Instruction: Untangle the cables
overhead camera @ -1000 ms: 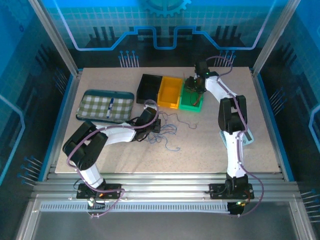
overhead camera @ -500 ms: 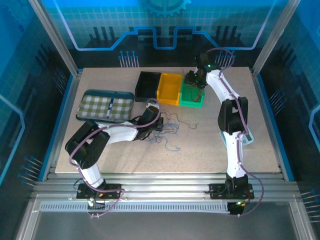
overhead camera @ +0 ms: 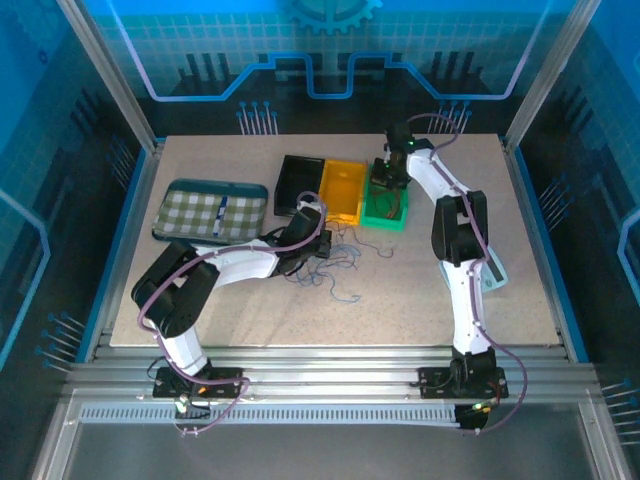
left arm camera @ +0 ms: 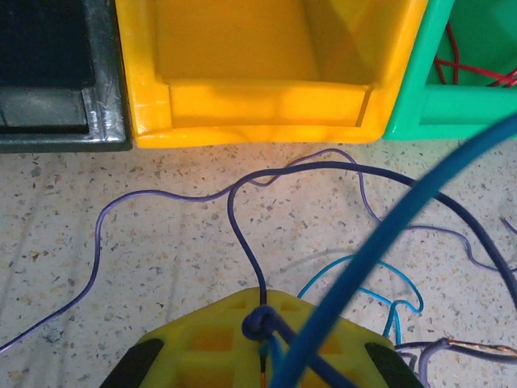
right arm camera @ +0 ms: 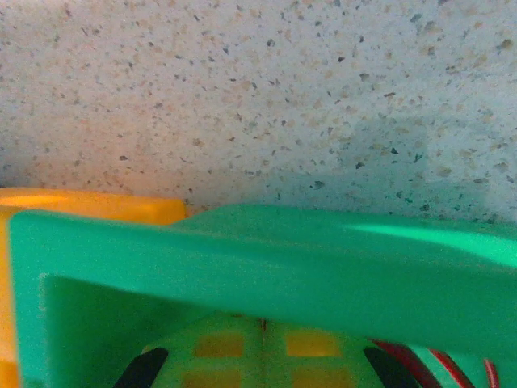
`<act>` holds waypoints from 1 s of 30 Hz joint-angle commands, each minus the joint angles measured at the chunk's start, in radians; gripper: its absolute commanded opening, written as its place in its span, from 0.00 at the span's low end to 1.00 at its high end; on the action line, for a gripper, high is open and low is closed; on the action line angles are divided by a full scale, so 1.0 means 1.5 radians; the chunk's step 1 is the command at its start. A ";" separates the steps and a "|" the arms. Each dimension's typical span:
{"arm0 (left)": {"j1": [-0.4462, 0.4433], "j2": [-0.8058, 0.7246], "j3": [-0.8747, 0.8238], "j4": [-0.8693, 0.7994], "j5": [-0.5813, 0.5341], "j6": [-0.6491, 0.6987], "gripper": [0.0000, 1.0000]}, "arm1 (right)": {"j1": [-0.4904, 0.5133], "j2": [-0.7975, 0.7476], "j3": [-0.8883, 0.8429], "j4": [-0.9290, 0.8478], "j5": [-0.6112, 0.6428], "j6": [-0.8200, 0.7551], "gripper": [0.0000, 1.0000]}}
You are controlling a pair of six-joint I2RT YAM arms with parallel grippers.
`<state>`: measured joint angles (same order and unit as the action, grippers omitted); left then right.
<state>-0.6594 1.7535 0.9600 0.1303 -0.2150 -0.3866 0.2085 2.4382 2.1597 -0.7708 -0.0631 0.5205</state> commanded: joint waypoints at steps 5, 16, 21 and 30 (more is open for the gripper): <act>-0.005 0.011 0.023 -0.010 0.011 0.013 0.00 | 0.000 -0.042 -0.030 0.008 0.015 -0.026 0.00; -0.006 0.010 0.022 0.005 0.013 0.015 0.00 | 0.004 -0.132 -0.102 0.024 0.035 -0.033 0.32; -0.006 0.007 0.016 0.009 0.014 0.015 0.00 | 0.005 -0.156 -0.108 0.022 0.024 -0.033 0.32; -0.006 0.000 0.022 0.005 0.023 0.021 0.00 | 0.021 -0.271 -0.206 0.058 -0.002 -0.012 0.30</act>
<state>-0.6624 1.7538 0.9680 0.1387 -0.2062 -0.3828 0.2115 2.1574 1.9224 -0.7116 -0.0425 0.4854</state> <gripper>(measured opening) 0.068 0.298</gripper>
